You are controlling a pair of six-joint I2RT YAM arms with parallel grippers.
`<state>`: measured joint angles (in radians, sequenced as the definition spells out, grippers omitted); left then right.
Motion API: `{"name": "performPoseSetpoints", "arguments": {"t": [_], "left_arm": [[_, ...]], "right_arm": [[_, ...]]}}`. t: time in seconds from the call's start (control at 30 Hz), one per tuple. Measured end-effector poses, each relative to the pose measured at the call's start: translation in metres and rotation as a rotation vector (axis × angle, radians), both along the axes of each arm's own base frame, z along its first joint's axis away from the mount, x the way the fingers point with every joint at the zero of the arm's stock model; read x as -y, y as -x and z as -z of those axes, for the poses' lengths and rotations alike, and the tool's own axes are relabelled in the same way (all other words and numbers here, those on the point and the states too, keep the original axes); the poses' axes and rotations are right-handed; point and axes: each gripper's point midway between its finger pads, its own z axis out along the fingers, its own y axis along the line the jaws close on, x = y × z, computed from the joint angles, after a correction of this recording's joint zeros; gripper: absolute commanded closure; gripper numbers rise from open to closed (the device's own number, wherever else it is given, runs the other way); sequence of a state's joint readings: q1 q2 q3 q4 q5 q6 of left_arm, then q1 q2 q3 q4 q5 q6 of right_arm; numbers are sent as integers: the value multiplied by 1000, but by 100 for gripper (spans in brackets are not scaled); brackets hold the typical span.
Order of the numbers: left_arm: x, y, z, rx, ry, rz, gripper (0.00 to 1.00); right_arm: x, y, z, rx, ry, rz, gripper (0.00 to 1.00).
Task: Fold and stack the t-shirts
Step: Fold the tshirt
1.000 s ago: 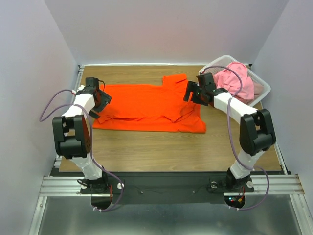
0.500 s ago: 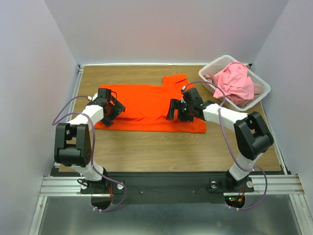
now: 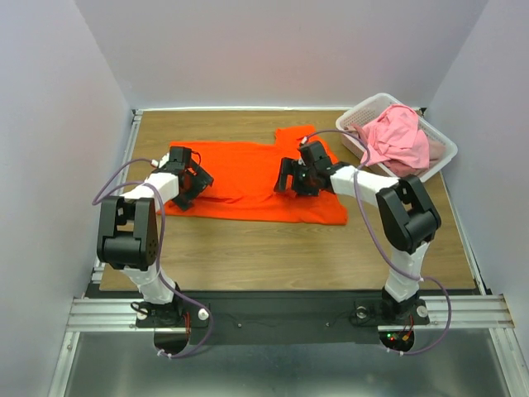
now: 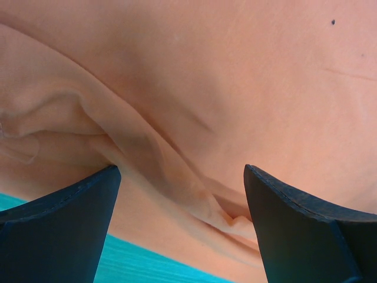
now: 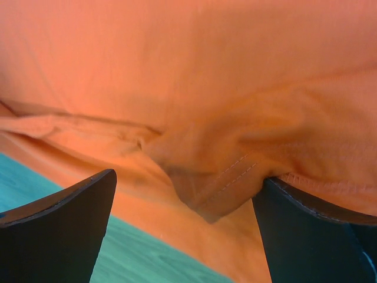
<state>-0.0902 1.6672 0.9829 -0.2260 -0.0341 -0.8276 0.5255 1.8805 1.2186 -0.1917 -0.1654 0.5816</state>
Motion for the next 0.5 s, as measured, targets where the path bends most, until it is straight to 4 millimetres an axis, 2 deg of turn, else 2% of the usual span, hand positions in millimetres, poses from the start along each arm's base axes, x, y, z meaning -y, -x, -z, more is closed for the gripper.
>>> {"name": "performPoseSetpoints", "arguments": {"t": [0.17, 0.3, 0.4, 0.5], "left_arm": [[-4, -5, 0, 3, -18, -12, 1], [-7, -9, 0, 5, -32, -20, 1], [-11, -13, 0, 7, -45, -30, 1], [-15, -17, 0, 7, -54, -37, 1]], "right_arm": [[-9, -30, -1, 44, 15, 19, 0], [-18, -65, -8, 118, 41, 28, 0], [-20, -81, -19, 177, 61, 26, 0], [-16, -89, -28, 226, 85, 35, 0]]}}
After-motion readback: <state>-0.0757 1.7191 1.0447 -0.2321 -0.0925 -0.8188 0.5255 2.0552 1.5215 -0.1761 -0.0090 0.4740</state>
